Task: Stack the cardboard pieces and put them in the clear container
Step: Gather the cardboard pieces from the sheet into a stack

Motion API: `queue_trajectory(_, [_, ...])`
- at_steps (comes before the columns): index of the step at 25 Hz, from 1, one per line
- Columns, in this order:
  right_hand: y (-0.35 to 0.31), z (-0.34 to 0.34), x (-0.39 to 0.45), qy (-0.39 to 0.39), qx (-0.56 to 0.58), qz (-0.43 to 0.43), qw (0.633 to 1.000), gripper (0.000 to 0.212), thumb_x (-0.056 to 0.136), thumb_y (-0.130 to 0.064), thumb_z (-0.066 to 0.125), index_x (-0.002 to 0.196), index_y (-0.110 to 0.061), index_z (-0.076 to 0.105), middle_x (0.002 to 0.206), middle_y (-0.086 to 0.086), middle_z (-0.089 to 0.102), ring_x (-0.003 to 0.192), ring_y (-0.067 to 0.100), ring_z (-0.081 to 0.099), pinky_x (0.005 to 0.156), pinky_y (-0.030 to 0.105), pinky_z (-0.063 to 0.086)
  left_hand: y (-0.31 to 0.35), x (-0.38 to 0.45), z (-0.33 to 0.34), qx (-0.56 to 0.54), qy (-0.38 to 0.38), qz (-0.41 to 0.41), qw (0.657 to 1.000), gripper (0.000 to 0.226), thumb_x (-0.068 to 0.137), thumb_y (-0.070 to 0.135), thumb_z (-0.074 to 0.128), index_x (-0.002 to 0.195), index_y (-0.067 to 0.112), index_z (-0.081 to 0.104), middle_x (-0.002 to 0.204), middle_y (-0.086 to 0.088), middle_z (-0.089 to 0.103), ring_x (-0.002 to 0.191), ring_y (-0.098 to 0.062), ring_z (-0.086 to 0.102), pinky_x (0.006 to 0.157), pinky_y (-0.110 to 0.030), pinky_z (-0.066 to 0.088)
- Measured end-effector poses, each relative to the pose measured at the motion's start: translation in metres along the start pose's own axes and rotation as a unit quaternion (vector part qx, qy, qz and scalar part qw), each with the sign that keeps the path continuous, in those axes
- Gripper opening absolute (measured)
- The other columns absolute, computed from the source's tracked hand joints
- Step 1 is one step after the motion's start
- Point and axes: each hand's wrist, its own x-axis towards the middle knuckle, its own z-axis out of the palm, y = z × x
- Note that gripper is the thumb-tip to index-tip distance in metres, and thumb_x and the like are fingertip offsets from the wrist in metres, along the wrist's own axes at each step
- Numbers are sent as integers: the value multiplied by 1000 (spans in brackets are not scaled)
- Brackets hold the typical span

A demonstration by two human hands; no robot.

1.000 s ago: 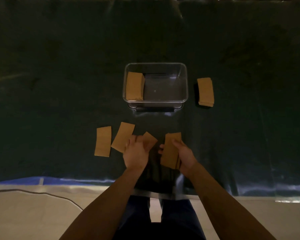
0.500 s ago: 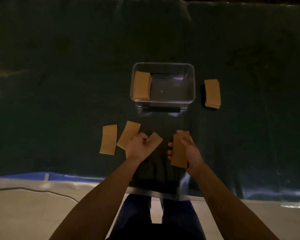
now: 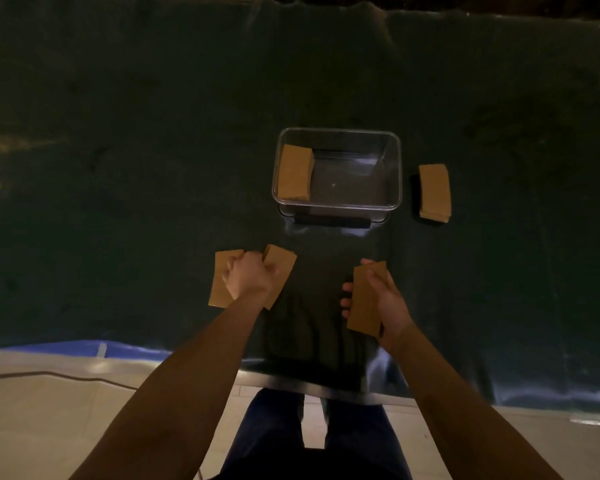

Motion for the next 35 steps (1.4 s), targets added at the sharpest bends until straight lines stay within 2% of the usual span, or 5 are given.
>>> queue_trajectory(9, [-5,2,-3,-18,-4,-25,1000,24,101,-32,50,123,-35,56,93,15,69,66,25,68,61,41,59,12,-5,-15,-148,-28,-16,988,19,81,23,73,81,25,54,117,-7,64,99,-22,56,86,-34,46])
queue_trajectory(17, [-2,25,-12,-59,-27,-22,998,45,83,-33,73,125,-39,60,122,10,66,106,30,67,82,46,59,47,-67,-9,-502,-341,-155,779,47,76,13,82,119,9,63,123,-16,68,108,-30,62,93,-48,53])
queue_trajectory(27, [-9,41,-16,-102,-75,-36,991,30,98,-31,54,126,-41,57,106,11,69,75,25,67,64,41,58,50,-82,-11,-451,-203,-65,867,32,81,43,75,106,26,66,106,2,69,87,-10,63,64,-28,44])
queue_trajectory(31, [3,49,-13,-63,-327,-124,935,60,93,-24,56,144,-41,28,105,10,70,73,22,64,66,40,54,58,-83,-23,-437,-251,58,862,60,78,63,66,134,50,49,121,20,51,110,-5,49,79,-27,42])
queue_trajectory(35, [4,49,-20,-91,-274,-97,953,85,85,-15,65,147,-48,16,109,9,68,85,25,69,73,40,59,64,-82,-26,-432,-234,69,868,25,84,34,75,107,42,70,115,14,62,117,-17,56,69,-23,49])
